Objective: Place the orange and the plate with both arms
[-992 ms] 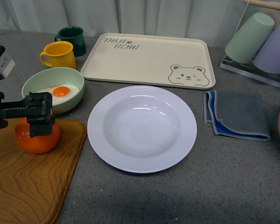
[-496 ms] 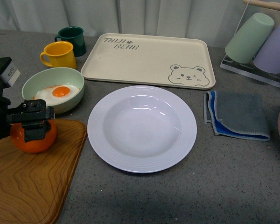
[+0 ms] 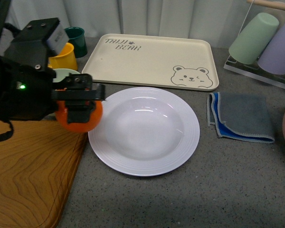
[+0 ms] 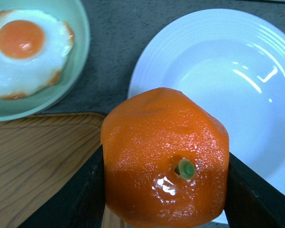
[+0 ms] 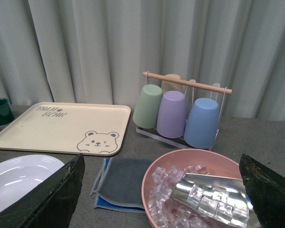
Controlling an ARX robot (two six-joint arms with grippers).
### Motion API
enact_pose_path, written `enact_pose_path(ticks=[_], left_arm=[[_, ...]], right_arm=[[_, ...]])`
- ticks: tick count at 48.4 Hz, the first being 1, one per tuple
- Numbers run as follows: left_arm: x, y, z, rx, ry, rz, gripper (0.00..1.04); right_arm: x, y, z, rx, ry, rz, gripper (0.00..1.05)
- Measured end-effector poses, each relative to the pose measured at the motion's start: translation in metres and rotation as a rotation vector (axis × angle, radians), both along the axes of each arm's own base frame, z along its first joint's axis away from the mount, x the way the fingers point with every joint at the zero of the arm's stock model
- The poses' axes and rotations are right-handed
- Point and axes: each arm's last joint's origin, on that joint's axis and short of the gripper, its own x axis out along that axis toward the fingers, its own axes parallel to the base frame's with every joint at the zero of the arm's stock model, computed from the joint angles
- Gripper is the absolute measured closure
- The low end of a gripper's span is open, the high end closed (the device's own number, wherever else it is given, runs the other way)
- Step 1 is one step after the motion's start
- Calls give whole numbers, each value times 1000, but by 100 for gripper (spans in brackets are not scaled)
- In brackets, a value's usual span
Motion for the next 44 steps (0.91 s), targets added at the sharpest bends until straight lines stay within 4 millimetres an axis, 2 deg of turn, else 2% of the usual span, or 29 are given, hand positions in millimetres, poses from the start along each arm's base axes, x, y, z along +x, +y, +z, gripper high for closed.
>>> enact_pose_path(ticks=[7,18,32,44], left_arm=[[8,-36,-4,-1,-1,-58,49],[20,-71,-22,16,31,-107,49],[27,-93,-37,21,43,-127,49],[32,-97,-50,32,74,-109,49]], right_arm=[[0,0,0,0,0,0,9],[0,0,0,0,0,0,9],[0,0,0,0,0,0,9],[0,0,0,0,0,0,9]])
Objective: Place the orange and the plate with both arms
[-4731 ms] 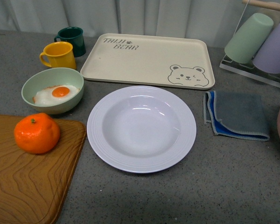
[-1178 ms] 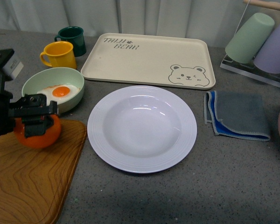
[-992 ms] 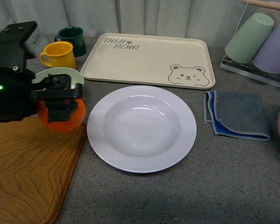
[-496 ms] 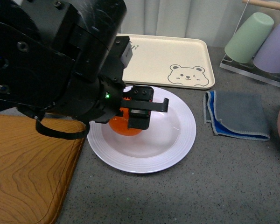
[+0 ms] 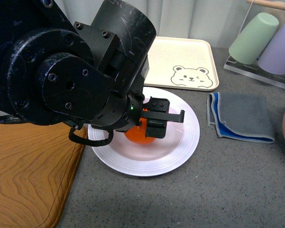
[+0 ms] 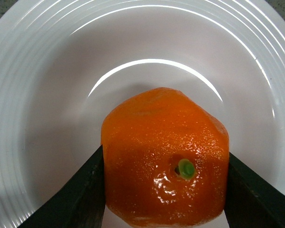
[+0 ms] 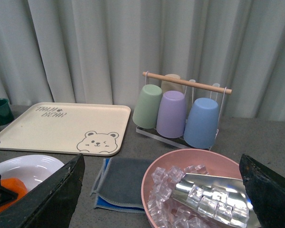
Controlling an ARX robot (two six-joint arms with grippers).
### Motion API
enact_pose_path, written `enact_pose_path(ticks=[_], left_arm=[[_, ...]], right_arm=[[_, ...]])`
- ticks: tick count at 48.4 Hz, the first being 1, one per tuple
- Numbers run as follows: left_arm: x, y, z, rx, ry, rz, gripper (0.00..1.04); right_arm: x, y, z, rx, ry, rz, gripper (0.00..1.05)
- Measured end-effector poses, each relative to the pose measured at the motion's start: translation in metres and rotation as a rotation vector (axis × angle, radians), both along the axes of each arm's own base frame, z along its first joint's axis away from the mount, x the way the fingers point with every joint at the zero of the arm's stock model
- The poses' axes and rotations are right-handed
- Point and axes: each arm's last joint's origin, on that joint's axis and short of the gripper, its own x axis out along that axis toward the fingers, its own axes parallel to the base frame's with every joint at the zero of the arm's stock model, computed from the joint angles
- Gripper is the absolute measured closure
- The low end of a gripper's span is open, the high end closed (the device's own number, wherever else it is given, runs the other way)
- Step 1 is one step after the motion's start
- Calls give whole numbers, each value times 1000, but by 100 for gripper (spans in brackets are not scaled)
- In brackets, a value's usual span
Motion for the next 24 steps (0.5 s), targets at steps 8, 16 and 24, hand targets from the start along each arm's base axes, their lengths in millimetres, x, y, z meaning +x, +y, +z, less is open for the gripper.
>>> enact_pose_path(ticks=[8,16,24], left_arm=[[0,-2,-3,4,5,-3,49],[0,-2,-2,-5,2,1,22],[1,1,11,-23,-28,12,6]], right_arm=[[0,0,0,0,0,0,9],[0,0,0,0,0,0,9],[0,0,0,0,0,0,9]])
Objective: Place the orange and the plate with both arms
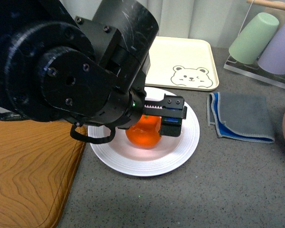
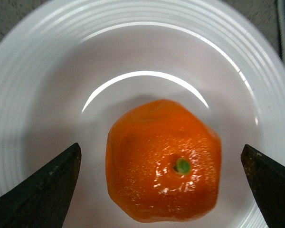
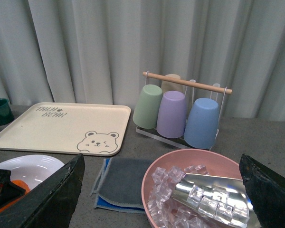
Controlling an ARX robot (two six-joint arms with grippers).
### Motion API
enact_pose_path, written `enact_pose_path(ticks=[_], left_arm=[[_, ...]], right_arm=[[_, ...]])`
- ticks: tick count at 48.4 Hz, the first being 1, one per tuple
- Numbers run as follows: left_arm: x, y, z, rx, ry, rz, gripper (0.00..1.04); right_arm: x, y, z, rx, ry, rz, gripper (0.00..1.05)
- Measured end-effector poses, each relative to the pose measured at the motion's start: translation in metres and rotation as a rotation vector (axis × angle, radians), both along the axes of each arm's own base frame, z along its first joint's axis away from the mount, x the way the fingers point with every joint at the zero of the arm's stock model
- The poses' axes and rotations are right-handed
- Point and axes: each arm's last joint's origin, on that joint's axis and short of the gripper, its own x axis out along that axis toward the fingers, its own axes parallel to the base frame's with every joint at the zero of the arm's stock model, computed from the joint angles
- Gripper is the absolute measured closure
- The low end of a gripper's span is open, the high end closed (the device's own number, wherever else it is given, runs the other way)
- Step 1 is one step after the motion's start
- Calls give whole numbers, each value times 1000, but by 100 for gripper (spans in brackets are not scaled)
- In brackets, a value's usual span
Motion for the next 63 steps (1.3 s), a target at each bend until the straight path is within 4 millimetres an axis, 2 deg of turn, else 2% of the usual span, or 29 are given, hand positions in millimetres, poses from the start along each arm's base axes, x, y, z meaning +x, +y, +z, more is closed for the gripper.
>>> enact_pose_path(ticks=[5,13,23,26,29,32,37,40,46,49,56,63], left_arm=[[-2,5,11,-23,-25,18,7],[-11,26,35,-52,-91,75,7],[-22,57,51,-36,-146,181,7],[-22,61,52,-16,-207,208,9],[-25,69,45,24,-440,277,20],[-47,89,39,31,-636,283,34],[-67,113,58,-12,-817,316,52],[-80,126,69,-16,-859,315,65],[-103,145,66,4,-840,308,86],[-115,156,68,11,-828,315,101],[-134,166,80,9,-843,302,101],[-152,177,79,16,-839,309,101]], right_arm=[[0,0,0,0,0,0,9],[0,0,0,0,0,0,9],[0,0,0,0,0,0,9],[0,0,0,0,0,0,9],[0,0,0,0,0,0,9],[0,0,0,0,0,0,9],[0,0,0,0,0,-2,9],[0,0,0,0,0,-1,9],[0,0,0,0,0,0,9],[0,0,0,0,0,0,9],[0,0,0,0,0,0,9],[0,0,0,0,0,0,9]])
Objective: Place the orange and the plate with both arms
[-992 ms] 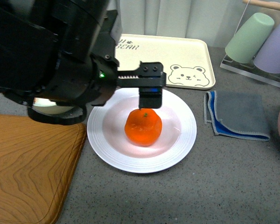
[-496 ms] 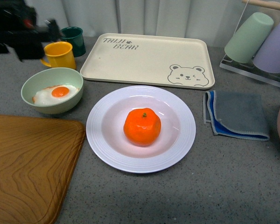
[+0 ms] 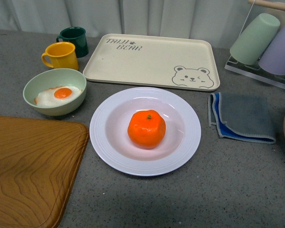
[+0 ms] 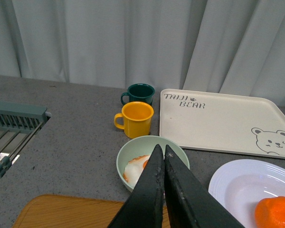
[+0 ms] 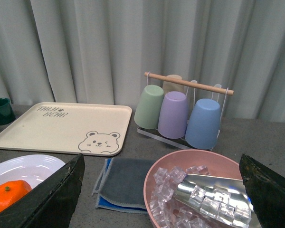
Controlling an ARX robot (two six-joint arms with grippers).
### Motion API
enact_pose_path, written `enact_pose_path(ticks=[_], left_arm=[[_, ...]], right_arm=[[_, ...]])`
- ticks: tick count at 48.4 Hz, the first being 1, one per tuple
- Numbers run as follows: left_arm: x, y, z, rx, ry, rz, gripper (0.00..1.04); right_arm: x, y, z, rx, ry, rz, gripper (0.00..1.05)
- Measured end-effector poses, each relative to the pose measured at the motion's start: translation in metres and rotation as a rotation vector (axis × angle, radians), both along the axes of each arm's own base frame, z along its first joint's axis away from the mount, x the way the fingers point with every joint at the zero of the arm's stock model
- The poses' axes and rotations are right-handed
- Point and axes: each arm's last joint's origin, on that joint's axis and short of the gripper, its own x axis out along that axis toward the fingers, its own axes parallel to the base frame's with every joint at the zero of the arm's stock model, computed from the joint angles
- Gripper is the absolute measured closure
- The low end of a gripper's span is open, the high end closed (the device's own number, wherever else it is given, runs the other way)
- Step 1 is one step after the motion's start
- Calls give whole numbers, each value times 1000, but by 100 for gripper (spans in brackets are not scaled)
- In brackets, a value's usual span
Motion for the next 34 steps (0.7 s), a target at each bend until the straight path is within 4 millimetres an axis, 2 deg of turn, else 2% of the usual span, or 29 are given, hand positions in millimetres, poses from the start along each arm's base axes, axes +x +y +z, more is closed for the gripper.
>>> enact_pose_path(ticks=[19,34], left_arm=[[-29,20,1,-2,-4,3,101],[-42,20,8,-1,-26,0,101]], right_arm=[[0,0,0,0,0,0,9],[0,0,0,0,0,0,9]])
